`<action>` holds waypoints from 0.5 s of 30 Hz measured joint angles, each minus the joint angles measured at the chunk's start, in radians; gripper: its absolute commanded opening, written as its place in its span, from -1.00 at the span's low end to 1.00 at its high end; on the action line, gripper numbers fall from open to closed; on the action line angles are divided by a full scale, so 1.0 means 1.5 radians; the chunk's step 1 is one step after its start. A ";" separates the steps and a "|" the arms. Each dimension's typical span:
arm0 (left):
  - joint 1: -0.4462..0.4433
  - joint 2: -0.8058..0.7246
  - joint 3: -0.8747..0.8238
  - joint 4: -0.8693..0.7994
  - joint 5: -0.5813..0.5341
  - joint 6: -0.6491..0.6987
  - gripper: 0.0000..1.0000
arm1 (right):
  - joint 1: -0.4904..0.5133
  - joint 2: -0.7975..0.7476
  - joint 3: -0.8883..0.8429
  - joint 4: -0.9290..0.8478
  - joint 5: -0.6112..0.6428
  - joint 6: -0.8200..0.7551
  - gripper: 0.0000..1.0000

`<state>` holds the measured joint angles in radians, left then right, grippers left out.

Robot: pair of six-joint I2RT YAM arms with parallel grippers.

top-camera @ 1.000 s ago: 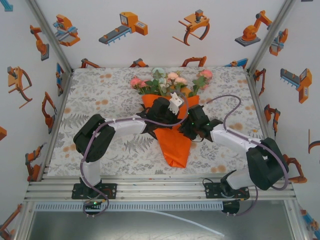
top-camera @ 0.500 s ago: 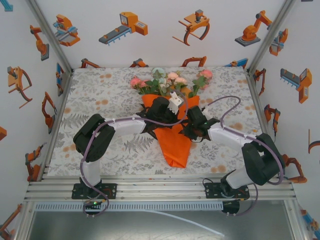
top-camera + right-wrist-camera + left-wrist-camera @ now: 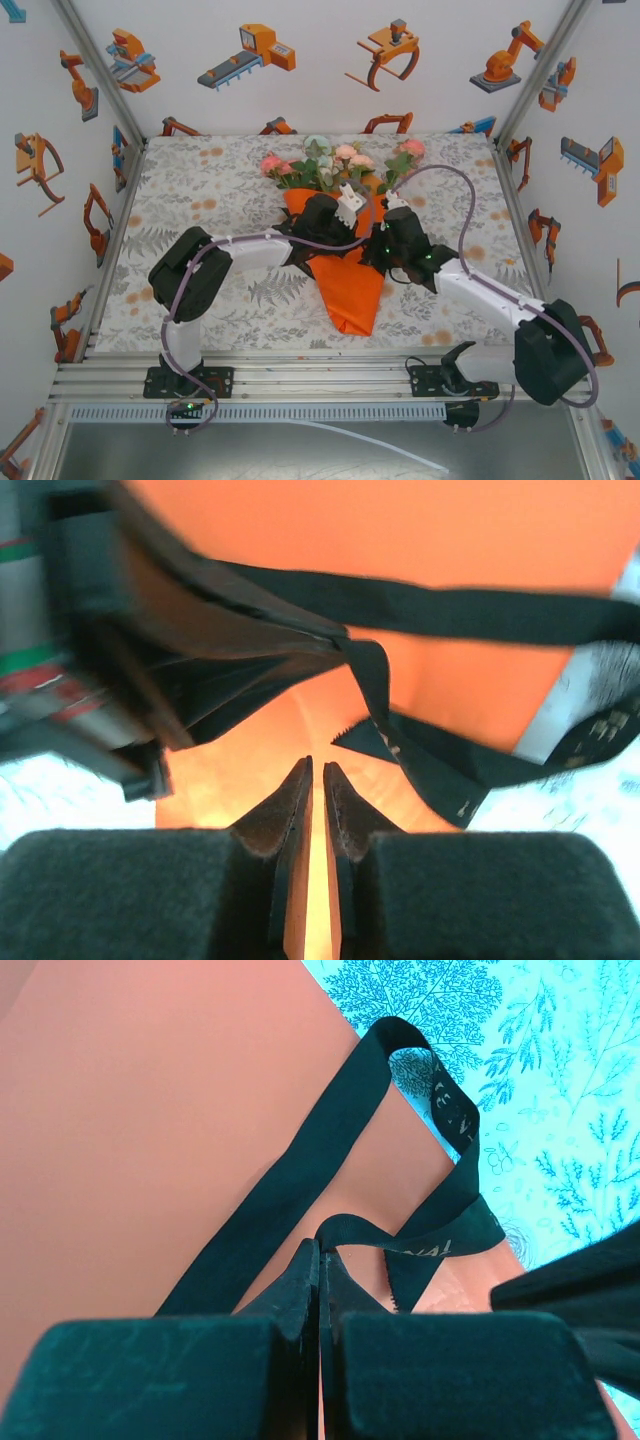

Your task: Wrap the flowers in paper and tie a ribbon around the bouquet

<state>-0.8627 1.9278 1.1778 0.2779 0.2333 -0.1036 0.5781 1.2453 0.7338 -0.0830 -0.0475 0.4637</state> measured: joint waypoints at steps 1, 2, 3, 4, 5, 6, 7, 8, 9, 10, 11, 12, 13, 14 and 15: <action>0.004 0.003 0.000 0.002 0.008 -0.010 -0.98 | -0.005 -0.001 0.000 0.008 -0.020 -0.054 -0.54; 0.009 0.007 0.000 0.004 0.015 -0.020 -0.99 | -0.011 0.002 0.000 0.013 -0.039 -0.105 -0.48; 0.012 0.009 0.000 0.006 0.021 -0.027 -0.99 | -0.018 0.005 0.000 0.014 -0.057 -0.147 -0.44; 0.016 0.012 0.000 0.008 0.028 -0.037 -0.99 | -0.026 0.011 0.000 0.015 -0.083 -0.192 -0.39; 0.020 0.015 0.001 0.012 0.037 -0.046 -0.99 | -0.035 0.019 0.000 0.014 -0.109 -0.230 -0.37; 0.023 0.017 0.001 0.015 0.043 -0.052 -0.99 | -0.042 0.026 0.000 0.014 -0.129 -0.259 -0.35; 0.027 0.020 0.002 0.018 0.051 -0.062 -0.99 | -0.050 0.035 0.000 0.014 -0.151 -0.290 -0.33; 0.031 0.023 0.003 0.022 0.057 -0.070 -0.99 | -0.056 0.043 0.000 0.014 -0.170 -0.316 -0.33; 0.033 0.026 0.003 0.026 0.065 -0.078 -0.99 | -0.060 0.051 0.000 0.013 -0.186 -0.337 -0.32; 0.036 0.029 0.004 0.029 0.071 -0.086 -0.99 | -0.065 0.059 0.000 0.014 -0.205 -0.358 -0.32; 0.039 0.033 0.007 0.031 0.078 -0.093 -0.99 | -0.068 0.068 0.000 0.014 -0.221 -0.375 -0.32; 0.041 0.037 0.009 0.032 0.084 -0.099 -0.99 | -0.070 0.077 0.000 0.014 -0.233 -0.387 -0.31; 0.043 0.042 0.012 0.034 0.089 -0.105 -0.99 | -0.073 0.089 0.002 0.013 -0.245 -0.399 -0.31; 0.045 0.046 0.015 0.035 0.093 -0.110 -0.99 | -0.075 0.102 0.004 0.013 -0.255 -0.408 -0.29; 0.046 0.049 0.017 0.035 0.097 -0.115 -0.99 | -0.078 0.113 0.008 0.012 -0.262 -0.414 -0.27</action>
<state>-0.7937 2.0010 1.2026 0.3302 0.3790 -0.2756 0.4614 1.4151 0.7464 -0.0654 -0.4412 -0.1577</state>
